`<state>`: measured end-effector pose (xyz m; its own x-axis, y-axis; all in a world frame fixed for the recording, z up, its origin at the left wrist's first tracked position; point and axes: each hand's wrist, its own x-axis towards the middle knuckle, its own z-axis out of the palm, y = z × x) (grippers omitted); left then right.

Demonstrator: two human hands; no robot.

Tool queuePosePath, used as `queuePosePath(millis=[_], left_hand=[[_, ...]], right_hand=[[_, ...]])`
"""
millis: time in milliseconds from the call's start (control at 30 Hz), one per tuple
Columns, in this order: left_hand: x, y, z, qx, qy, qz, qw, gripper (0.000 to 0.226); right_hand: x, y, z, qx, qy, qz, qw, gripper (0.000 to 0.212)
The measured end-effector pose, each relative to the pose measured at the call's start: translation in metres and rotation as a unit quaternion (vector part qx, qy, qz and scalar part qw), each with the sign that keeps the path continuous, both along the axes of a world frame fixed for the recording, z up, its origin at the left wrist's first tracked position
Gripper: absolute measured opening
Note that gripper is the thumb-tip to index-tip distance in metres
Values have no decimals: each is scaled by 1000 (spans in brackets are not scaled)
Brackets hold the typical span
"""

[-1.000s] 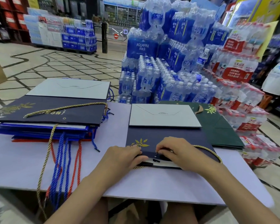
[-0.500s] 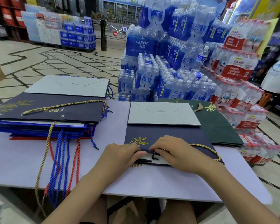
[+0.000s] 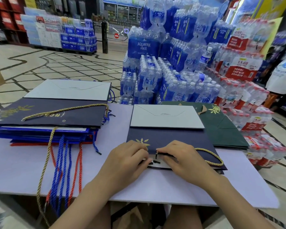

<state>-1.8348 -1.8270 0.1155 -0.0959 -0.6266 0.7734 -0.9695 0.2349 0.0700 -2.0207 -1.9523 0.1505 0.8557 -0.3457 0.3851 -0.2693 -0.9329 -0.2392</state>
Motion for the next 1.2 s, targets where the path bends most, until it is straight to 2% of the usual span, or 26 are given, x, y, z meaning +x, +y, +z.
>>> queuePosePath(millis=[100,233,533,733,933,1000,1067,1133,1200], left_hand=[[-2,-5,-1,-21,-27,13,999,24],[1,-6,-5,-28,-13,32,999,26],[2,-6,-6,1,-9,33,999,17],[0,-8,-5,19,27,25,999,13],[1,-7,-6,55,54,17,997,12],[2,-7,-8,62,61,16,996,11],[4,-6,-9,63,60,19,996,12],[6,-4,-10,61,56,28,996,23],[7,-3,-12,58,54,37,996,30]], right_hand=[[6,6,-2,-28,-40,-10,999,23],[16,17,-5,-56,-69,-14,996,21],[20,19,-10,-63,-66,-18,996,32],[24,20,-18,-104,-45,-18,993,19],[28,18,-26,-159,-34,-20,986,37],[28,17,-26,-139,-28,-21,990,33],[25,17,-19,-67,-44,-30,996,24],[22,15,-9,78,-57,-39,995,18],[18,12,-1,216,-49,-53,974,9]])
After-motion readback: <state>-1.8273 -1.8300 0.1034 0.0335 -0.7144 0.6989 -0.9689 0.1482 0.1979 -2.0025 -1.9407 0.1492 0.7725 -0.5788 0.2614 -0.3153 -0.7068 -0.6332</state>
